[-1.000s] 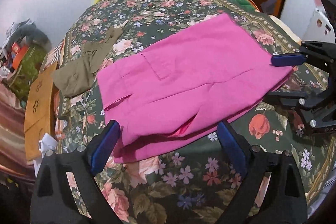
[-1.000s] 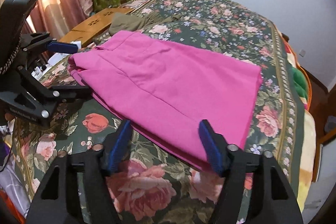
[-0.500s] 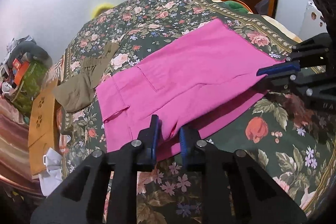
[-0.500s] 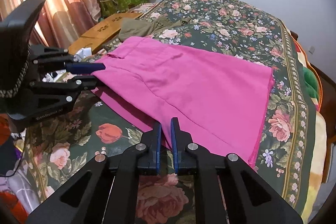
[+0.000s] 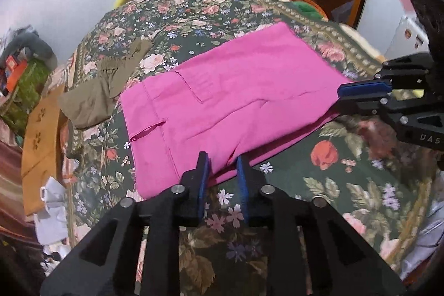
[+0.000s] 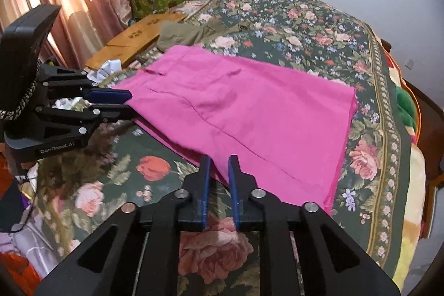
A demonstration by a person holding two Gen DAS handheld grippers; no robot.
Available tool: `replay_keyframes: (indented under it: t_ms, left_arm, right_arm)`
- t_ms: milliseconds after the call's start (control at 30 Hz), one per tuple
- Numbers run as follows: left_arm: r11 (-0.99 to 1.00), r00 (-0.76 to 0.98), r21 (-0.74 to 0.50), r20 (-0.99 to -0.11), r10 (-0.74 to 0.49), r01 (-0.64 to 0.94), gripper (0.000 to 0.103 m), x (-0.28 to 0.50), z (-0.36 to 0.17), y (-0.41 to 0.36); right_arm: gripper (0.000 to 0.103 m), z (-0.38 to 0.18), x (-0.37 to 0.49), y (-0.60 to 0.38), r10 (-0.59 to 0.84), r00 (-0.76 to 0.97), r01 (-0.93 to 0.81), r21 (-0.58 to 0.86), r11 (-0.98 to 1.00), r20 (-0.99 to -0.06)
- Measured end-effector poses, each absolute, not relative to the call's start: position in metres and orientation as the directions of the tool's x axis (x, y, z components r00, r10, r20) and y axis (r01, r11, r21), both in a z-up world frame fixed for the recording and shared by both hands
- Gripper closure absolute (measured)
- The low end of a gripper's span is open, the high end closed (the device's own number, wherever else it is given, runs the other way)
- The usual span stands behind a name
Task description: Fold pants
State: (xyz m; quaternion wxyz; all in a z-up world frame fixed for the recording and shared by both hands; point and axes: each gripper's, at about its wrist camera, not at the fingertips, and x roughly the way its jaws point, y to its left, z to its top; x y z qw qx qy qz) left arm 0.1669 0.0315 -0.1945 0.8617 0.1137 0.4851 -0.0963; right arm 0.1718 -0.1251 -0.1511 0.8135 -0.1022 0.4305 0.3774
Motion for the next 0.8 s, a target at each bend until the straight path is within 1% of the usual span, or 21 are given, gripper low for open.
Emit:
replay_keyframes:
  t_ms: [33,100,167,233,333,367,433,467,633,733,800]
  left_arm:
    - [0.96,0.51,0.079,-0.857,-0.072,0.268,0.073,0.167,-0.19,0.035]
    - [0.969,0.52,0.018,-0.846,-0.117,0.247,0.072,0.166,-0.179,0.045]
    - [0.976,0.531,-0.025,-0.835,-0.14,0.218,0.067,0.17,-0.17,0.054]
    - [0.981,0.546,-0.049,-0.825,-0.147,0.19,0.061,0.174,-0.164,0.061]
    - [0.986,0.551,-0.071,-0.822,-0.143,0.151,0.06,0.185,-0.16,0.07]
    - [0.986,0.547,-0.082,-0.824,-0.149,0.145,0.06,0.19,-0.161,0.072]
    - [0.985,0.534,-0.104,-0.83,-0.162,0.137,0.054,0.197,-0.165,0.075]
    - [0.984,0.518,-0.121,-0.838,-0.171,0.129,0.053,0.202,-0.171,0.075]
    - [0.981,0.467,-0.139,-0.864,-0.188,0.137,0.053,0.212,-0.2,0.076]
    - [0.987,0.441,-0.088,-0.887,-0.139,0.134,0.052,0.212,-0.22,0.079]
    - [0.988,0.46,-0.066,-0.879,-0.125,0.142,0.051,0.207,-0.222,0.085]
  right_arm:
    - [0.086,-0.147,0.172,-0.126,0.534,0.348,-0.7,0.165,0.694,-0.77]
    - [0.083,-0.14,0.174,-0.126,0.556,0.352,-0.696,0.186,0.693,-0.753]
    - [0.081,-0.135,0.176,-0.123,0.569,0.361,-0.696,0.193,0.692,-0.739]
    - [0.072,-0.133,0.181,-0.116,0.571,0.359,-0.693,0.199,0.692,-0.738]
    - [0.067,-0.138,0.191,-0.108,0.584,0.326,-0.675,0.25,0.694,-0.743]
    - [0.067,-0.141,0.193,-0.106,0.589,0.311,-0.669,0.268,0.693,-0.746]
    - [0.067,-0.148,0.198,-0.101,0.59,0.288,-0.652,0.296,0.698,-0.754]
    - [0.067,-0.153,0.201,-0.098,0.59,0.274,-0.641,0.313,0.701,-0.76]
    - [0.067,-0.174,0.206,-0.093,0.592,0.202,-0.598,0.381,0.705,-0.78]
    - [0.067,-0.181,0.206,-0.1,0.571,0.217,-0.587,0.362,0.724,-0.792]
    - [0.066,-0.182,0.206,-0.109,0.557,0.225,-0.577,0.352,0.737,-0.799]
